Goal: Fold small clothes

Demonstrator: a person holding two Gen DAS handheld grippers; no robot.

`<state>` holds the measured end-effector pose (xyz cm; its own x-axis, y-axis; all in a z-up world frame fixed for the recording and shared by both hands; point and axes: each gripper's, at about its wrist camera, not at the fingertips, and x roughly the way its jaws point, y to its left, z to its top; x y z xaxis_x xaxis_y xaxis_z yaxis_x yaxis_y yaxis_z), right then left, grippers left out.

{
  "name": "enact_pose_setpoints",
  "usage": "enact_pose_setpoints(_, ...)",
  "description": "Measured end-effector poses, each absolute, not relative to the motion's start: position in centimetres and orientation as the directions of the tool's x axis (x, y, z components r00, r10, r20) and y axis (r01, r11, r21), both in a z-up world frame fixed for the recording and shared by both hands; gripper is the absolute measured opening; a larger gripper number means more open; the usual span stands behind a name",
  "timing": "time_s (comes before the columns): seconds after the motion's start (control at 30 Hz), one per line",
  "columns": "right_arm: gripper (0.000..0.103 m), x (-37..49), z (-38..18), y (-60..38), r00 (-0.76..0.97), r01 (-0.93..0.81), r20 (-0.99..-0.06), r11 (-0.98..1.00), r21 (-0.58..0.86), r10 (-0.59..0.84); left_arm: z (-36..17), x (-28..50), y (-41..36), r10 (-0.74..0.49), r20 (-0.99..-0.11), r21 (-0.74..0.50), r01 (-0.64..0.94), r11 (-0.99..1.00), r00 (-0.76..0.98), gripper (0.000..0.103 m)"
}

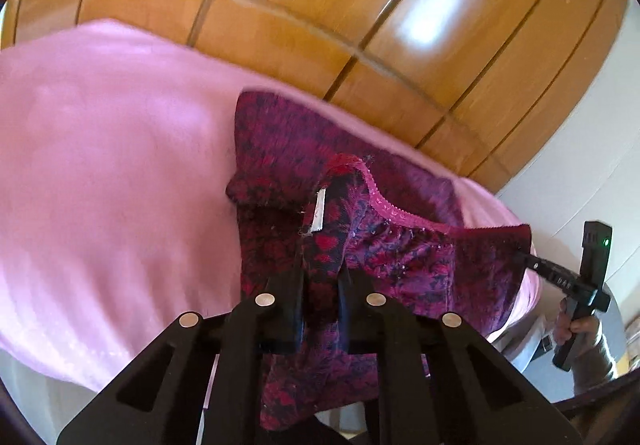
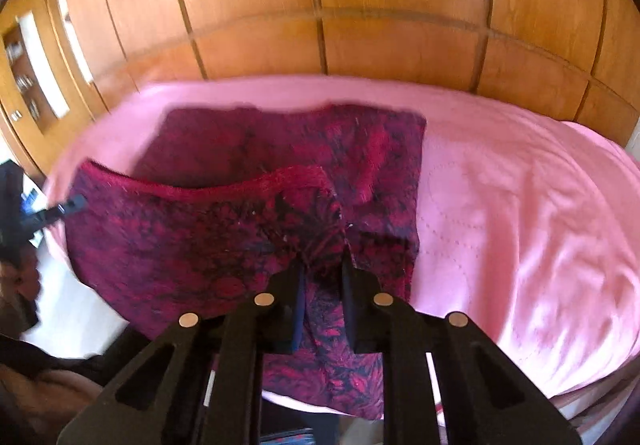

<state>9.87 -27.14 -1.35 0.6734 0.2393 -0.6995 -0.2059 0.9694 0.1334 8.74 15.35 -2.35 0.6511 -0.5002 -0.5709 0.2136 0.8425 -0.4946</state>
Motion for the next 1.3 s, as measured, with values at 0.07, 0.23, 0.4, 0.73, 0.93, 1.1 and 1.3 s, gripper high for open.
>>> enact_pose_setpoints(0.07, 0.014, 10.4, -0.3, -27.3, 0.689, -0.203, -0.677, 0.965, 0.163, 0.259, -1.2, 8.9, 15.4, -0.502, -0.545, -0.5, 0.22, 0.838, 0.672, 0.012)
enact_pose_setpoints(0.23, 0.014, 14.3, -0.7, -27.2, 0.697, -0.154, -0.681, 0.974, 0.163, 0.224, 0.4, 11.4, 14.2, -0.45, -0.555, -0.418, 0.233, 0.878, 0.7, 0.012)
enact_pose_setpoints(0.4, 0.014, 18.2, -1.4, -27.2, 0.714, -0.085, -0.679, 0.984, 0.159, 0.171, 1.5, 14.5, 12.7, -0.388, -0.564, -0.339, 0.224, 0.914, 0.729, 0.012)
enact_pose_setpoints(0.73, 0.014, 25.6, -1.3, -27.7, 0.749, 0.013, -0.655, 0.987, 0.163, 0.098, 0.7, 23.2, 11.9, -0.279, -0.621, -0.29, 0.116, 0.95, 0.733, 0.012)
enact_pose_setpoints(0.93, 0.014, 30.5, -2.3, -28.3, 0.746, 0.071, -0.664, 0.986, 0.149, 0.046, 0.0, 27.7, 11.1, -0.215, -0.645, -0.237, 0.076, 0.969, 0.733, 0.012)
enact_pose_setpoints(1.1, 0.014, 34.5, -4.4, -28.8, 0.714, 0.129, -0.7, 0.984, 0.123, -0.006, -1.2, 31.9, 10.3, -0.184, -0.68, -0.224, 0.038, 0.974, 0.71, 0.012)
enact_pose_setpoints(1.3, 0.015, 37.7, -8.5, -29.7, 0.61, 0.166, -0.792, 0.979, 0.116, -0.009, -6.3, 36.4, 10.3, -0.16, -0.804, -0.226, -0.045, 0.973, 0.573, 0.012)
